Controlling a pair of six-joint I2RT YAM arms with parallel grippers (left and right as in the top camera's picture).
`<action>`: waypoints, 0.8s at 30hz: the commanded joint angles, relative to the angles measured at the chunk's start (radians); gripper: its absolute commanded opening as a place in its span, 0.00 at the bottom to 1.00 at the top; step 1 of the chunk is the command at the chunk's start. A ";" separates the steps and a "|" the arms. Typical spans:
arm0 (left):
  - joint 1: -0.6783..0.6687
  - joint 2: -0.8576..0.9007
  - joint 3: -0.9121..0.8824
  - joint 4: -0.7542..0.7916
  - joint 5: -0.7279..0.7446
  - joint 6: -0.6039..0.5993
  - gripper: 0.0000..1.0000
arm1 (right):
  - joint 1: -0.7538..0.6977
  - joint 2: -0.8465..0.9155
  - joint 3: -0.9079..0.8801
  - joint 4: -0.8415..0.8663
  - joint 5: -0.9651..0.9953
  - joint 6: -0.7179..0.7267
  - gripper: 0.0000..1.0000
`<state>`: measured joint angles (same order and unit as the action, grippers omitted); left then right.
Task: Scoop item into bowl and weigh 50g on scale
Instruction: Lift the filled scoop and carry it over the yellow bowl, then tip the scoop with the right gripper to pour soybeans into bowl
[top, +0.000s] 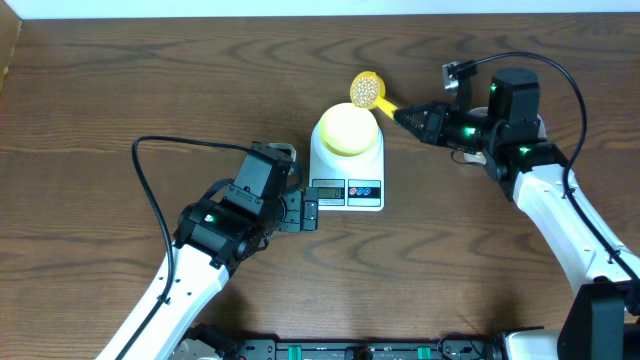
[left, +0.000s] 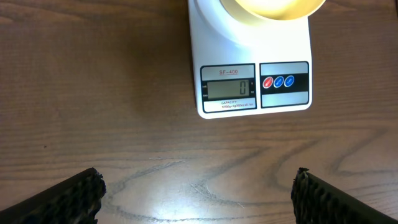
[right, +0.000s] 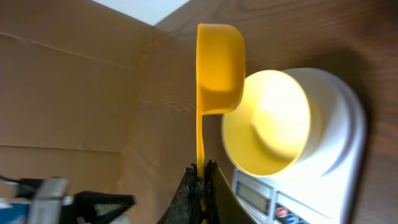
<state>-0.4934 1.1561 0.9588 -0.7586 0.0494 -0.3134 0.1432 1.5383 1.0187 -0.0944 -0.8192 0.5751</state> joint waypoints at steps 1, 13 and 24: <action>0.005 0.000 0.001 0.000 -0.013 0.010 0.98 | 0.027 0.007 0.000 -0.037 0.102 -0.124 0.01; 0.005 0.000 0.002 0.000 -0.013 0.010 0.98 | 0.098 0.007 0.000 -0.071 0.229 -0.245 0.01; 0.005 0.000 0.002 0.000 -0.013 0.010 0.98 | 0.153 0.007 0.000 -0.085 0.320 -0.466 0.01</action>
<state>-0.4934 1.1557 0.9588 -0.7582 0.0490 -0.3134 0.2848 1.5383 1.0187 -0.1745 -0.5304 0.2134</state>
